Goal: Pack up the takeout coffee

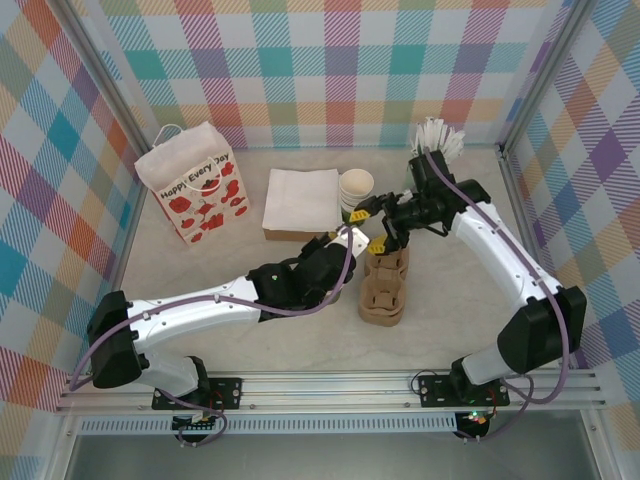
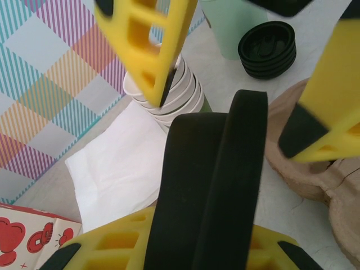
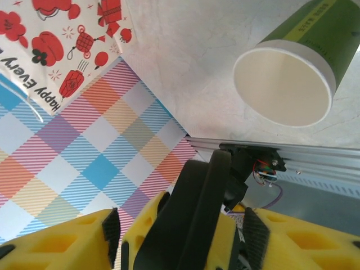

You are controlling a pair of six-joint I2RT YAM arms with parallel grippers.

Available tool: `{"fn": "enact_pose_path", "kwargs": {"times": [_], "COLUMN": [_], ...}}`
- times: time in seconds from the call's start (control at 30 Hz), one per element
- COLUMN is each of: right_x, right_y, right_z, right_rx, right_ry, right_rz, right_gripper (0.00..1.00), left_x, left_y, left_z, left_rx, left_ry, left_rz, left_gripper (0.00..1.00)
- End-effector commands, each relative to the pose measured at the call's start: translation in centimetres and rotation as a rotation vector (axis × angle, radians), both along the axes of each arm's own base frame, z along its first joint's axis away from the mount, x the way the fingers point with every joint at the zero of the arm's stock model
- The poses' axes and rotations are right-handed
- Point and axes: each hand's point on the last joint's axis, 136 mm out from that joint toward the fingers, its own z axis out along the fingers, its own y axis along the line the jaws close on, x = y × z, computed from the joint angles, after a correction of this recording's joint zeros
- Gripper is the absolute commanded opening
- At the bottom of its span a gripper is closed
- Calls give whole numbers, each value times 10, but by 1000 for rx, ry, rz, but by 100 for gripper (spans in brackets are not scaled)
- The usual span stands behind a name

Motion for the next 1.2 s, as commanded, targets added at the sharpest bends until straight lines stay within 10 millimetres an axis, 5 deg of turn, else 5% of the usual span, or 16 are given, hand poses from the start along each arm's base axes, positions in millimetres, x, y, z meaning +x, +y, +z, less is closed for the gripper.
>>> {"fn": "enact_pose_path", "kwargs": {"times": [0.0, 0.27, 0.4, 0.8, 1.17], "right_x": [-1, -6, -8, -4, 1], "right_y": [9, 9, 9, 9, 0], "right_z": [17, 13, 10, 2, -5], "right_rx": [57, 63, 66, 59, 14], "right_ry": [-1, 24, 25, -156, -477], "right_rz": [25, 33, 37, 126, 193], "right_gripper": [53, 29, 22, 17, 16], "left_x": [-3, -2, -3, -29, -37], "left_y": [-6, -7, -5, 21, 59], "left_z": [0, 0, -2, -3, 15], "left_rx": [-4, -3, -30, -221, -677], "left_ry": [-17, -17, -9, 115, 341], "left_rz": [-8, -5, 8, -28, -14], "left_gripper": [10, 13, 26, 82, 100]}}
